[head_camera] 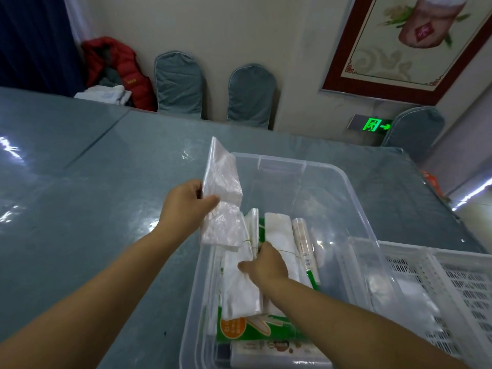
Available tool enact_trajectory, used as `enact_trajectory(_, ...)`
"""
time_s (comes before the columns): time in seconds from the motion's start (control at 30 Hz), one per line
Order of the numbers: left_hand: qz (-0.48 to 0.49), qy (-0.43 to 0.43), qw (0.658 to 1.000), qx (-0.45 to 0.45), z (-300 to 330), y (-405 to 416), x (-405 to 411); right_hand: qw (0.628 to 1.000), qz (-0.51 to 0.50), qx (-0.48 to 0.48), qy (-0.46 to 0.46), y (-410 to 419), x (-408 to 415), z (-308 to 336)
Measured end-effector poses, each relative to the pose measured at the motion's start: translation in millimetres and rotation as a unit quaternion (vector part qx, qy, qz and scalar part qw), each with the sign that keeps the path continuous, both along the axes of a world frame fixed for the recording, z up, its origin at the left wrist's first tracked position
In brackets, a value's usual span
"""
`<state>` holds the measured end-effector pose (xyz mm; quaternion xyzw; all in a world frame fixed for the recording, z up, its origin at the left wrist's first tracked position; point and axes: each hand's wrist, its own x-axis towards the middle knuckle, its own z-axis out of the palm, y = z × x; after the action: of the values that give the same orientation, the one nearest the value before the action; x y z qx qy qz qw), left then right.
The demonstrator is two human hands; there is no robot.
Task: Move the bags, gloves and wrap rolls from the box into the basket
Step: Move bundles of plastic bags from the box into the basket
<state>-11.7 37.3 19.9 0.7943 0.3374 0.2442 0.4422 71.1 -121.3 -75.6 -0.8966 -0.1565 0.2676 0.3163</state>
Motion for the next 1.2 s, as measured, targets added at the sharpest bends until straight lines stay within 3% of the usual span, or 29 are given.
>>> enact_trajectory(0.13,-0.009,0.014,1.000,0.020,3.3,-5.1,5.6,0.996,-0.037,0.080,0.005,-18.0,20.4,26.4)
enact_trajectory(0.3,-0.050,-0.047,0.998,0.012,31.1,-39.6,35.0,0.979,-0.072,0.171,-0.081,-65.7,59.2,97.1)
enact_trajectory(0.43,-0.129,-0.111,0.985,-0.021,60.7,-98.3,73.0,0.956,-0.134,0.221,-0.137,-130.5,90.6,140.7)
enact_trajectory(0.6,-0.215,-0.112,0.970,-0.016,74.6,-195.4,130.3,0.930,-0.213,0.266,-0.141,-239.4,134.5,154.9)
enact_trajectory(0.83,-0.280,-0.036,0.959,0.032,52.5,-351.1,226.0,0.944,-0.245,0.175,-0.136,-421.7,206.4,101.4)
enact_trajectory(0.97,-0.294,0.016,0.955,0.025,30.0,-432.4,279.8,0.958,-0.245,0.120,-0.084,-516.7,245.8,50.2)
enact_trajectory(1.2,-0.249,0.103,0.962,0.051,-21.9,-507.2,319.2,0.971,-0.225,0.076,-0.027,-577.9,280.3,-25.1)
